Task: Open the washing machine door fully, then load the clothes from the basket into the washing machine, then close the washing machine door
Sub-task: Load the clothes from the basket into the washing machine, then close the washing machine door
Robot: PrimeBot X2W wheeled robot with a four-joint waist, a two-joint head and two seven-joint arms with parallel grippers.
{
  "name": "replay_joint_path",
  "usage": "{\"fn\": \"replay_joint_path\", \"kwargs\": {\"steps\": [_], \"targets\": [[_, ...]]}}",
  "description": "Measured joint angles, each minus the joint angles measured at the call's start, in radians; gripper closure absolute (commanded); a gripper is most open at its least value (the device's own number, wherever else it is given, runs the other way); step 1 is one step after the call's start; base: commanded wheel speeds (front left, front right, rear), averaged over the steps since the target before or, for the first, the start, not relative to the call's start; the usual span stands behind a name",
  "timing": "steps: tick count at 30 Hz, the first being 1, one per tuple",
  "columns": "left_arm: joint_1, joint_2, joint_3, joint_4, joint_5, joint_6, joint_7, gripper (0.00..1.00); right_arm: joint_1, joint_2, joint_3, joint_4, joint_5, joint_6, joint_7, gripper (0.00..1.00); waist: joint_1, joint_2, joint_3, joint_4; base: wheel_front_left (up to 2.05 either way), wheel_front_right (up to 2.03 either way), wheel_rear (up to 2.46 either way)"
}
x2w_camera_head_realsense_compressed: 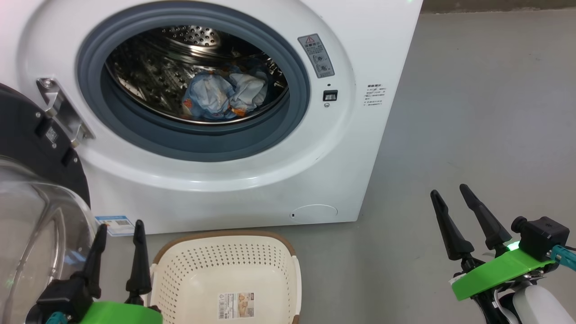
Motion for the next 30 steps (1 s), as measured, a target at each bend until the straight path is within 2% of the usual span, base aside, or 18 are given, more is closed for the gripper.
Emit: {"fn": "replay_joint_path", "kwargs": {"steps": [30], "targets": [[-0.001,-0.002,-0.003,0.029,-0.019,-0.015,0.000,0.00,0.000,0.002,0.001,0.006,-0.002,0.000,0.000,0.00,0.0000,0.0000,-0.013,-0.007,0.00,0.00,0.00]]}}
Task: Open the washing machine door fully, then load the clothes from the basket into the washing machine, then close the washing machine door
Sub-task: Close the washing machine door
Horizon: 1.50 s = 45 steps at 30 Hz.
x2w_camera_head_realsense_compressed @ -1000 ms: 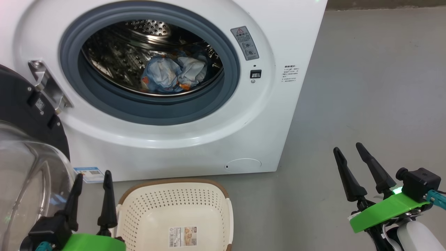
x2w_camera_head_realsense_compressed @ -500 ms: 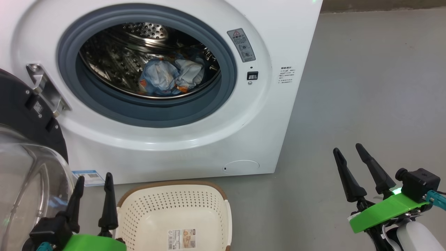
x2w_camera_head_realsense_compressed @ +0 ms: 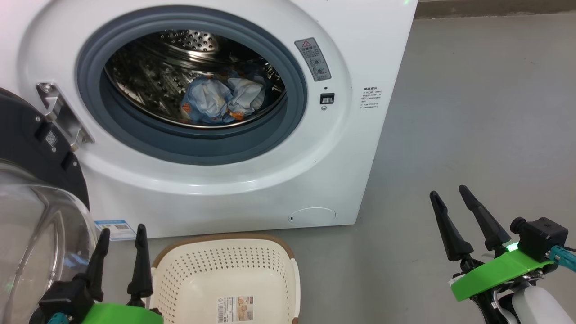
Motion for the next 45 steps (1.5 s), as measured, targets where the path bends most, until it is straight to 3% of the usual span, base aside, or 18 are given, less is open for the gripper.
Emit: {"fn": "replay_joint_path", "kwargs": {"steps": [36,45], "targets": [[0.000,-0.009,0.000,0.005,0.001,-0.010,0.000,0.00,0.001,-0.005,0.018,0.011,0.000,0.000,0.000,0.00,0.0000,0.0000,-0.019,-0.002,0.00,0.00,0.00],[0.000,-0.009,0.000,0.003,0.001,-0.010,0.000,0.00,0.001,-0.007,0.024,0.013,0.002,0.000,0.000,0.00,0.0000,0.0000,-0.015,-0.003,-0.80,0.80,0.00]]}}
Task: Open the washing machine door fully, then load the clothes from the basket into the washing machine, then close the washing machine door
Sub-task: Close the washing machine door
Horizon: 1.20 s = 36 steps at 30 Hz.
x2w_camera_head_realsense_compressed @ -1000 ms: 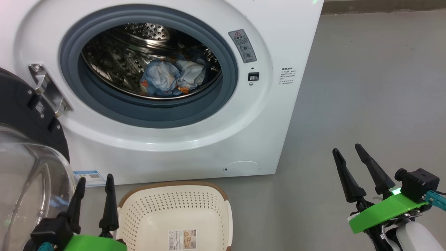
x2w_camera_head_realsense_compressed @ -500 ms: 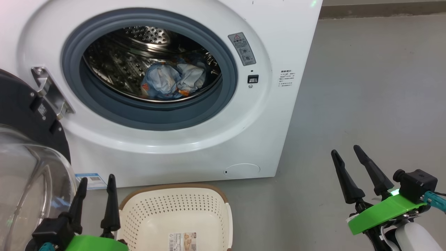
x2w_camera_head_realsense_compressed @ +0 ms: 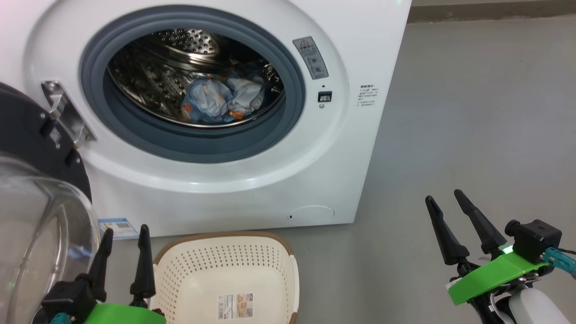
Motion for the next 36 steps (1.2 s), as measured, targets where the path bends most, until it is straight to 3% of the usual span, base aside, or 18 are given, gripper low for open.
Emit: {"fn": "replay_joint_path", "kwargs": {"steps": [17,36], "targets": [[0.000,-0.001,-0.003,-0.001,-0.001,-0.017,0.000,0.00,0.000,0.002,-0.015,-0.002,0.000,0.000,0.000,0.00,0.0000,0.0000,0.015,0.004,-1.60,1.60,0.00],[0.000,-0.008,-0.002,0.002,-0.001,-0.017,0.000,0.00,0.000,0.004,-0.017,-0.002,0.000,0.000,0.000,0.00,0.0000,0.0000,0.014,0.006,-0.13,0.13,0.00]]}}
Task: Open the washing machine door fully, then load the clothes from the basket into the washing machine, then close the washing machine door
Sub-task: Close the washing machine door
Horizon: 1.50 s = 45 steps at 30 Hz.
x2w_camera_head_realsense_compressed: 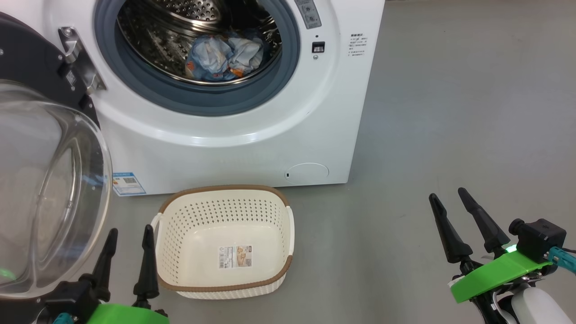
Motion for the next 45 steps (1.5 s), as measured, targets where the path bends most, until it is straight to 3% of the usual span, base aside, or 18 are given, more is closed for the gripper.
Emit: {"fn": "replay_joint_path", "kwargs": {"steps": [45], "targets": [[0.000,0.000,0.000,0.011,0.001,0.001,0.000,0.00,0.000,-0.001,0.001,0.007,0.001,0.000,0.000,0.00,0.0000,0.0000,-0.012,0.013,0.00,0.00,0.00]]}}
